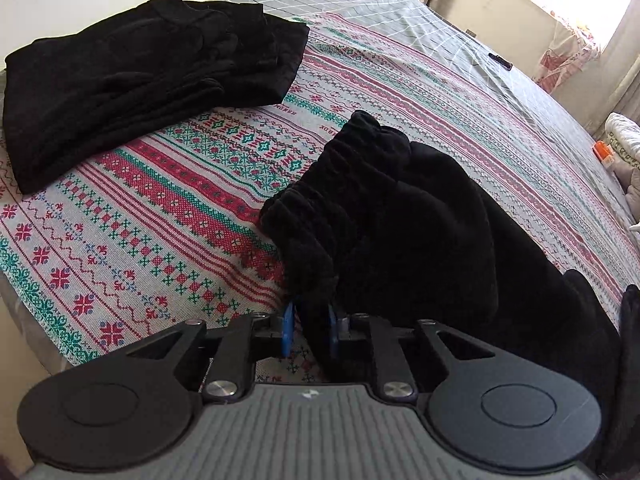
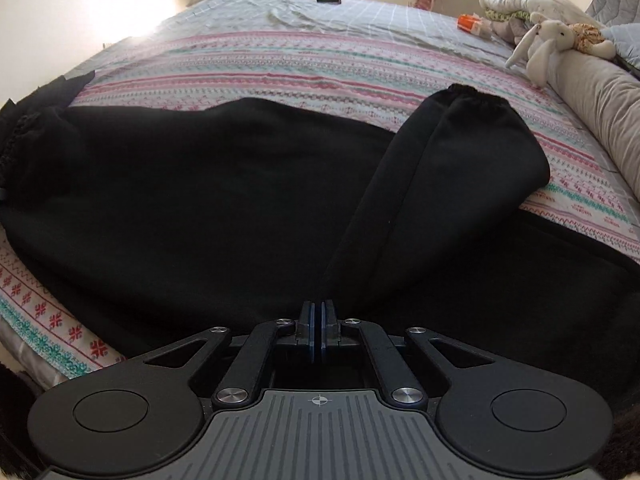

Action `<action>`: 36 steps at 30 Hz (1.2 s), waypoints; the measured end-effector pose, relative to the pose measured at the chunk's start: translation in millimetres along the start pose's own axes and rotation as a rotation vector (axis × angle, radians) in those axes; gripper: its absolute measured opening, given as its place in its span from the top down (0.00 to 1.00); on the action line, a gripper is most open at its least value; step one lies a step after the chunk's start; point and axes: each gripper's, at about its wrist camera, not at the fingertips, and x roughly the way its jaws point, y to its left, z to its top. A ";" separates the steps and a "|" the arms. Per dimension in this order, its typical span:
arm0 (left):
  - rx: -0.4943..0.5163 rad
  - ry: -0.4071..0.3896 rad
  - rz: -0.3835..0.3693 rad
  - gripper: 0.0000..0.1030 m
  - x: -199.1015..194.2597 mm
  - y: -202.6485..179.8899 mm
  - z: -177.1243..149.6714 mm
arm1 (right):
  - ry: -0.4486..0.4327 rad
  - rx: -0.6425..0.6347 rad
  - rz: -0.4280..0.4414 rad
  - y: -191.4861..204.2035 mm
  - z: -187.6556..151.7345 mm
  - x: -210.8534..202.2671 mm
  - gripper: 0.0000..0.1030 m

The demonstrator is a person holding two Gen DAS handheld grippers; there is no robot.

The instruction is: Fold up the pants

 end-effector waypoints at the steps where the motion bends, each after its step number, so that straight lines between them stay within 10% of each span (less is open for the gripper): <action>1: 0.018 -0.020 0.007 0.47 -3.9 -4.3 -0.8 | -0.001 -0.010 0.000 1.5 1.2 -2.4 0.97; 7: 0.101 -0.109 0.028 0.04 -38.6 -24.2 -13.1 | -0.016 0.026 0.027 -5.9 11.1 -18.8 0.54; 10: 0.142 -0.105 0.001 0.02 -48.5 -38.1 -17.9 | -0.060 0.021 0.012 -13.7 22.9 -31.3 0.37; 36: 0.455 0.059 -0.280 0.00 17.3 -269.9 -91.6 | -0.005 0.086 -0.100 -155.8 79.4 32.2 0.14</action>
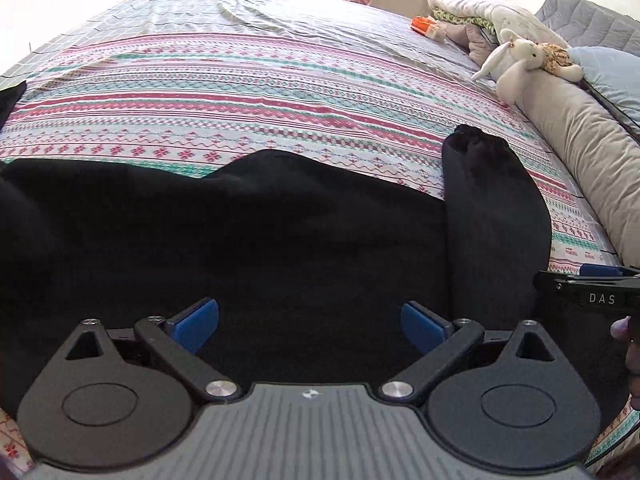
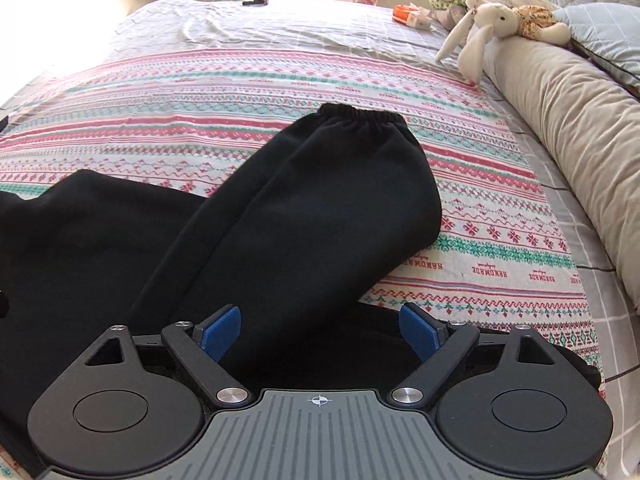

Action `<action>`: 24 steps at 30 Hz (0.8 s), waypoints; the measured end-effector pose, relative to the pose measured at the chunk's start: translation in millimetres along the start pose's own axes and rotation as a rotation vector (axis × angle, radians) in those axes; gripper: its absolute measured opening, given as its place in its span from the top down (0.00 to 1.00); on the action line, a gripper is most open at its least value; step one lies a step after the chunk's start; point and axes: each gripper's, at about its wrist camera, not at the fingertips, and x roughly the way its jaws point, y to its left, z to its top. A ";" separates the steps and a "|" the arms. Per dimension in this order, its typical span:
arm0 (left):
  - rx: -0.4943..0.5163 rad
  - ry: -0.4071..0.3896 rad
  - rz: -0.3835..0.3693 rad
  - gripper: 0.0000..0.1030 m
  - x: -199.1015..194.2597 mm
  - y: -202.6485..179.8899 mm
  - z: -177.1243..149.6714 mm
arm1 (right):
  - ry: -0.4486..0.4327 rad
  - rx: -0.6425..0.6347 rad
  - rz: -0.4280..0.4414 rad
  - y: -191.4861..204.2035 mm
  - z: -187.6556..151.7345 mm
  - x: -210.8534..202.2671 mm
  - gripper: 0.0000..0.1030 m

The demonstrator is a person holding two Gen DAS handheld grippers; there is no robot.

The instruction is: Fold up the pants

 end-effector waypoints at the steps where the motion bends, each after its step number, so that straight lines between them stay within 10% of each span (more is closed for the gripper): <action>1: 0.005 0.002 -0.012 0.00 7.9 -6.3 3.3 | 0.002 0.013 0.003 -5.7 0.5 2.5 0.14; 18: -0.043 0.004 -0.351 0.05 105.3 -89.0 55.9 | 0.061 0.097 0.053 -52.5 25.3 44.2 0.11; 24: -0.090 0.041 -0.402 0.56 112.7 -102.2 56.6 | 0.038 0.161 0.063 -71.8 29.4 35.5 0.11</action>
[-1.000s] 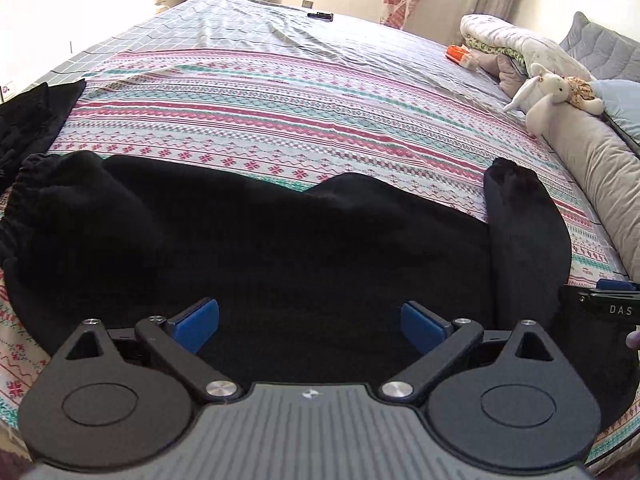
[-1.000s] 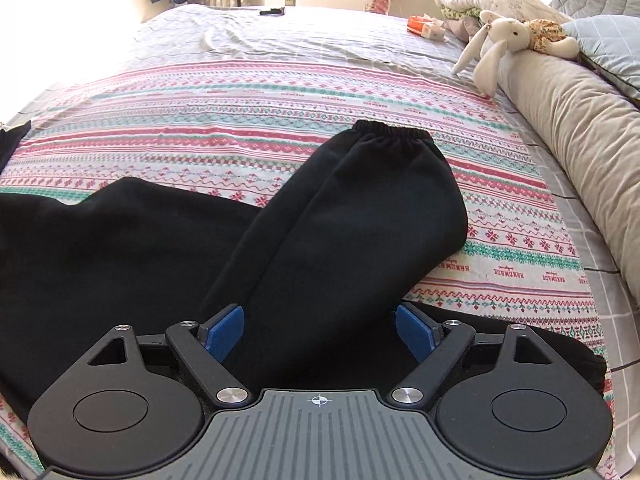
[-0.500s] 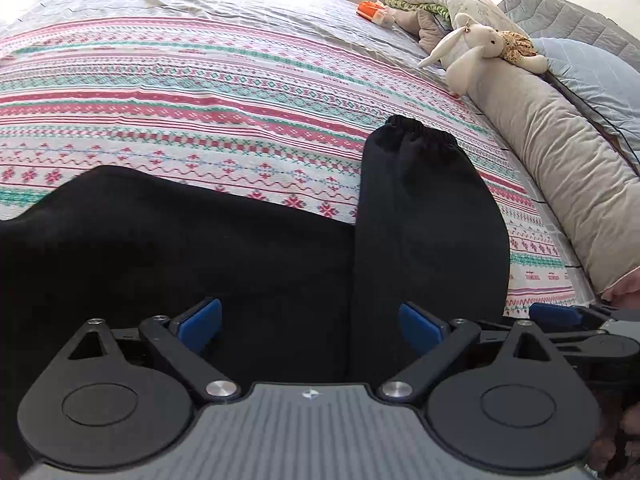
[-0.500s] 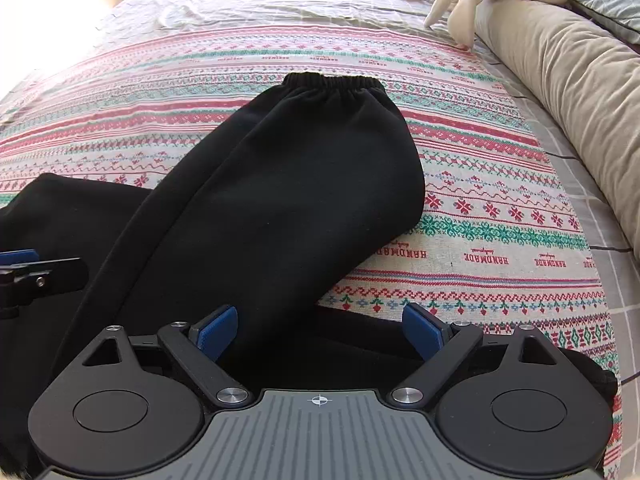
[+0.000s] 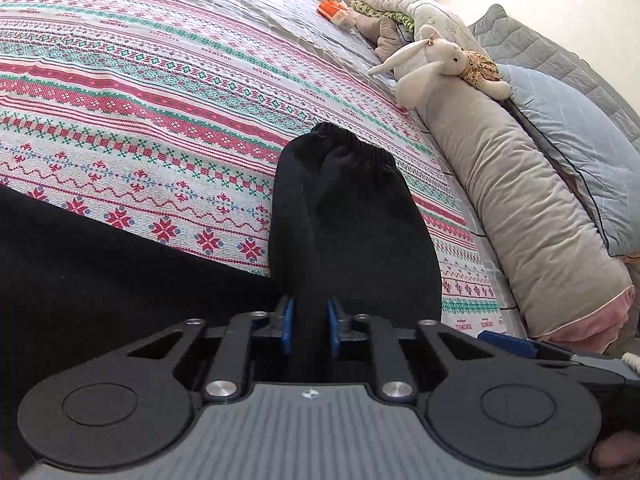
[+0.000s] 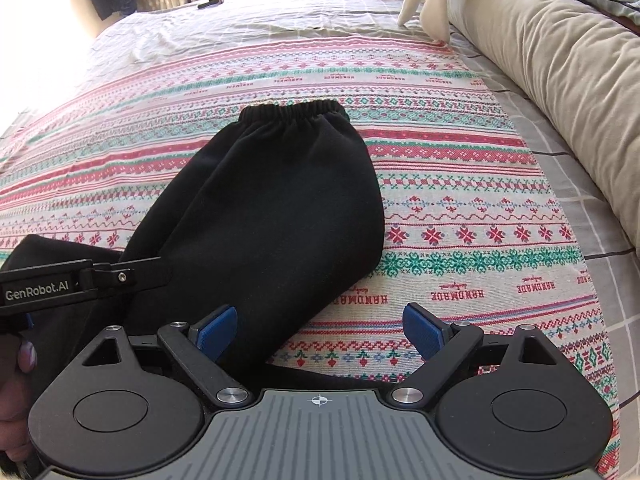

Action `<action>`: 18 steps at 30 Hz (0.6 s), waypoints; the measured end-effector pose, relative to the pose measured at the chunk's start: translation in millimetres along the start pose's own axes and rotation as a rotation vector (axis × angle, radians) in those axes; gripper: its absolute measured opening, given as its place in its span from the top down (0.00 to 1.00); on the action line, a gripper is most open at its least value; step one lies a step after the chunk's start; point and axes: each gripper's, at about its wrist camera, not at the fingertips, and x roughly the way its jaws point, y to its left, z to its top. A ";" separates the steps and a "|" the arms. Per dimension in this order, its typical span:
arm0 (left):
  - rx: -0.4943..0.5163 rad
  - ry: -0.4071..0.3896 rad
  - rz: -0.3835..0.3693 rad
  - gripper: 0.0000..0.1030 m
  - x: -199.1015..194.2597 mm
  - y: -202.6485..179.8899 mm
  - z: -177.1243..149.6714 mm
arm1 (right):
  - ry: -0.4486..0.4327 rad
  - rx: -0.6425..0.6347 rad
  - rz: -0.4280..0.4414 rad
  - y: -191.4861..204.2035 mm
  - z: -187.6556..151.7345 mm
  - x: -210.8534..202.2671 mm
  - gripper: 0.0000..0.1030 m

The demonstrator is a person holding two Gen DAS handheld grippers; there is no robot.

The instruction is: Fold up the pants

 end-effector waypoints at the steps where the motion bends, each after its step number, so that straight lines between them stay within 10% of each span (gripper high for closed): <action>1: 0.010 -0.003 -0.012 0.57 -3.4 -4.9 -1.7 | -0.008 0.009 0.003 -3.9 0.8 -3.7 0.11; 18: 0.301 0.033 -0.133 0.62 -24.1 -118.7 -79.8 | -0.071 0.059 0.026 -46.7 -16.5 -46.1 0.11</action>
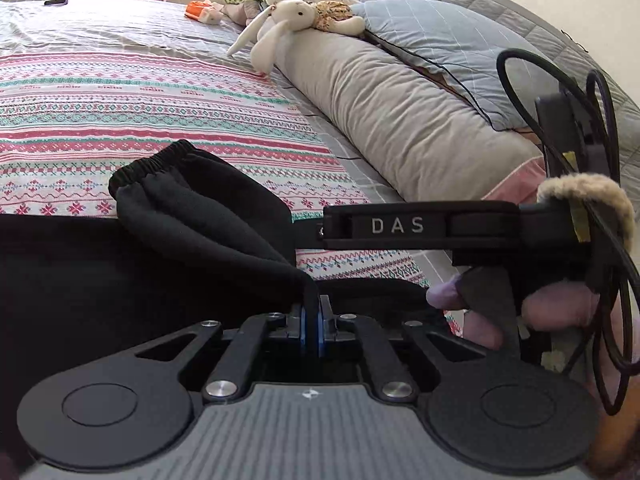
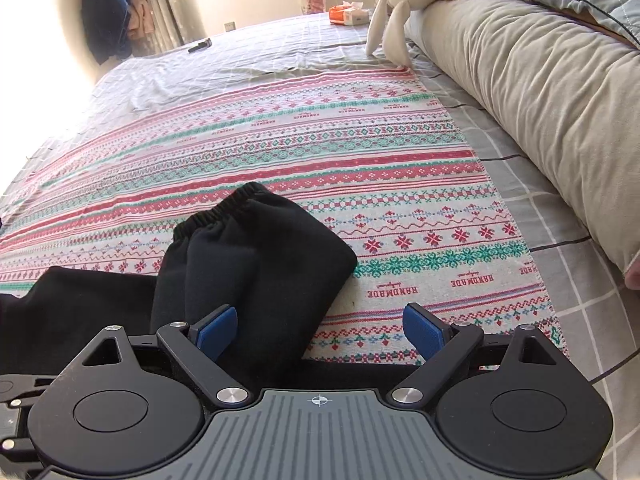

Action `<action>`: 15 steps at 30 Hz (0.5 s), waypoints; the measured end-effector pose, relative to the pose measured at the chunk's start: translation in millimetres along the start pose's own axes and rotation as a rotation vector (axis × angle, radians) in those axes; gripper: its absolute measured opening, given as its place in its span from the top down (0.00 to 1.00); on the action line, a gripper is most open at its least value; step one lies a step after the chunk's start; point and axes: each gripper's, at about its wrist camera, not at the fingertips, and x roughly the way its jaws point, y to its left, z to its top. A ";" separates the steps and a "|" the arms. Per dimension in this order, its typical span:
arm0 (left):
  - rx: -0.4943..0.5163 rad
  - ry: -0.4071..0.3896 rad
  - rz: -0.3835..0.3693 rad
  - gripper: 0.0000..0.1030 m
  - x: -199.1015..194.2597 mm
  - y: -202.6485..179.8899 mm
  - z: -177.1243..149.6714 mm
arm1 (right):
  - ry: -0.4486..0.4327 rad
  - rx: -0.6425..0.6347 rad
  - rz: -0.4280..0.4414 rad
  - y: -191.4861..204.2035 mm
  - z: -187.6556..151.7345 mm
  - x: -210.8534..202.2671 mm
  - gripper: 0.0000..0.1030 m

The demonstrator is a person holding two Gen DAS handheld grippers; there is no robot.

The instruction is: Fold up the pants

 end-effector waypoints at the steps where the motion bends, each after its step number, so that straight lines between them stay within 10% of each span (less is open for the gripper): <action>1: 0.004 0.011 -0.003 0.62 0.5 -2.9 -5.2 | 0.004 -0.001 -0.005 -3.0 -2.6 -0.2 0.11; 12: 0.016 0.098 0.020 0.62 11.3 0.0 -45.9 | 0.060 0.009 -0.013 -34.8 -27.8 -0.3 0.11; 15: -0.036 0.071 0.020 0.43 9.2 7.5 -44.5 | 0.067 0.008 -0.006 -34.0 -29.0 -0.2 0.11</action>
